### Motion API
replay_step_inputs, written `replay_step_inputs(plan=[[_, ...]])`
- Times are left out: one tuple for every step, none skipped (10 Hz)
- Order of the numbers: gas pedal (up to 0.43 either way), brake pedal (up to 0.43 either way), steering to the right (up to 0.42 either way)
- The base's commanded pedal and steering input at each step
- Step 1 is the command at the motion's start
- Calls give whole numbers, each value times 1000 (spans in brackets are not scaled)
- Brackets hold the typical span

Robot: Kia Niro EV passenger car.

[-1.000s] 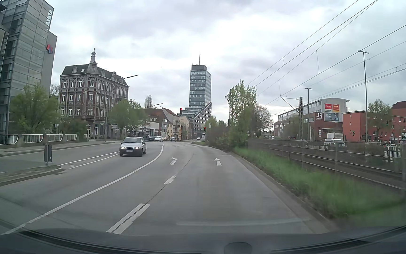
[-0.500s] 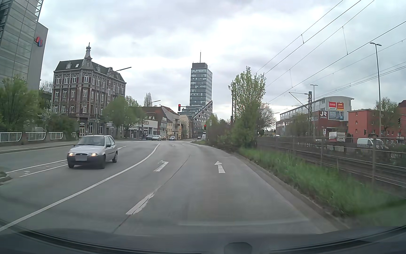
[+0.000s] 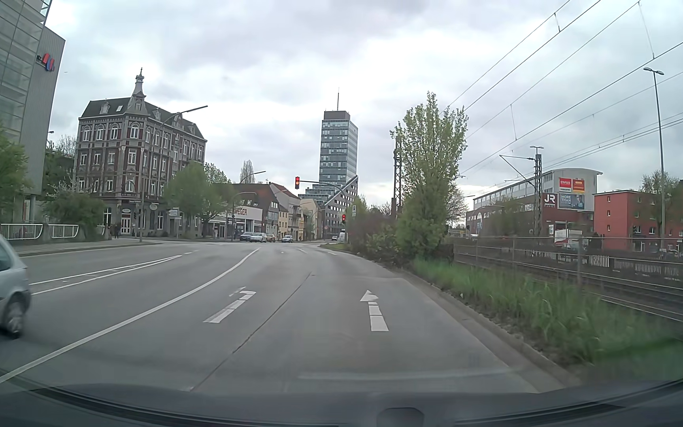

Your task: Follow the waypoints while adhering to traffic rules and regulations

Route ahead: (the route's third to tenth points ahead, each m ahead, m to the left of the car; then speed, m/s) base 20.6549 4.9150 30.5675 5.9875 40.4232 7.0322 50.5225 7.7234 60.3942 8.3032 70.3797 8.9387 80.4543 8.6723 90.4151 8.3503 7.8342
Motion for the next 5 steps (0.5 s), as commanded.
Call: replay_step_inputs(plan=[[157,0,-4],[177,0,-4],[189,0,-5],[189,0,-5],[197,0,-6]])
